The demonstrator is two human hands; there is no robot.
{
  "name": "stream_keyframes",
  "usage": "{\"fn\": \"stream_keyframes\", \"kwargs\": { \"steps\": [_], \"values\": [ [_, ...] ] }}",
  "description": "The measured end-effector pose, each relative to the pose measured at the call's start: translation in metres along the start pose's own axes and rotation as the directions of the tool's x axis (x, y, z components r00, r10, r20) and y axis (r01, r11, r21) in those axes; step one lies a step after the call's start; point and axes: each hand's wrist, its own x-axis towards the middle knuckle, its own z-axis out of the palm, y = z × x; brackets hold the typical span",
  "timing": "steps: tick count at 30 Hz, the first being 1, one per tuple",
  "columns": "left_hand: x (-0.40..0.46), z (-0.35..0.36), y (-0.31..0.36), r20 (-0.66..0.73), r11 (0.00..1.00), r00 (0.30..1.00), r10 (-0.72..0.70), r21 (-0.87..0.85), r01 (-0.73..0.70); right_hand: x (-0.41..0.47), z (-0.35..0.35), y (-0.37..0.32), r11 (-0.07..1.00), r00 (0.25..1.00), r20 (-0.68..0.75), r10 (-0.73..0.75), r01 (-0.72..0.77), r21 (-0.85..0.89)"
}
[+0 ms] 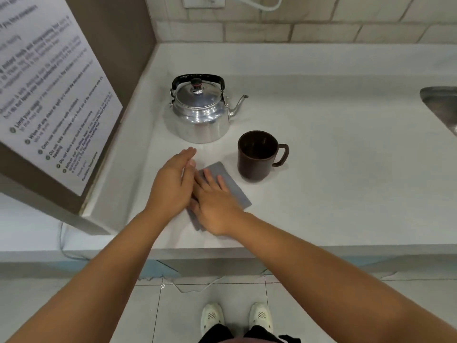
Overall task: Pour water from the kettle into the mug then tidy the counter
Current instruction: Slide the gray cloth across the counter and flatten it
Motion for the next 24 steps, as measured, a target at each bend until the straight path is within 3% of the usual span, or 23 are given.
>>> {"fn": "stream_keyframes", "kwargs": {
  "steps": [4, 7, 12, 14, 17, 22, 24],
  "values": [
    [-0.026, 0.020, 0.003, 0.219, 0.994, 0.974, 0.053, 0.081, -0.073, -0.063, -0.002, 0.033, 1.000, 0.998, -0.067, -0.017, 0.015, -0.026],
    [-0.036, 0.048, -0.003, 0.410, 0.912, 0.912, -0.005, 0.376, -0.165, -0.112, -0.006, 0.072, 0.985, 0.983, -0.136, 0.127, -0.142, -0.100],
    [0.018, 0.045, -0.012, 0.427, 0.823, 0.891, -0.153, 0.555, -0.125, -0.112, -0.028, 0.118, 0.910, 0.905, -0.152, 0.398, -0.410, -0.056],
    [0.029, 0.051, -0.008, 0.480, 0.824, 0.872, -0.097, 0.530, -0.200, -0.101, -0.033, 0.126, 0.899, 0.891, -0.155, 0.427, -0.437, -0.033],
    [0.015, 0.048, -0.020, 0.598, 0.826, 0.794, 0.111, 0.389, -0.408, -0.097, -0.030, 0.131, 0.901, 0.889, -0.178, 0.422, -0.432, -0.025],
    [0.038, 0.038, -0.026, 0.536, 0.826, 0.842, -0.052, 0.497, -0.265, -0.097, -0.028, 0.133, 0.909, 0.897, -0.176, 0.405, -0.415, -0.025],
    [0.026, 0.044, -0.026, 0.572, 0.816, 0.816, 0.079, 0.432, -0.383, -0.097, -0.030, 0.134, 0.912, 0.899, -0.180, 0.399, -0.410, -0.028]
  ]
}}
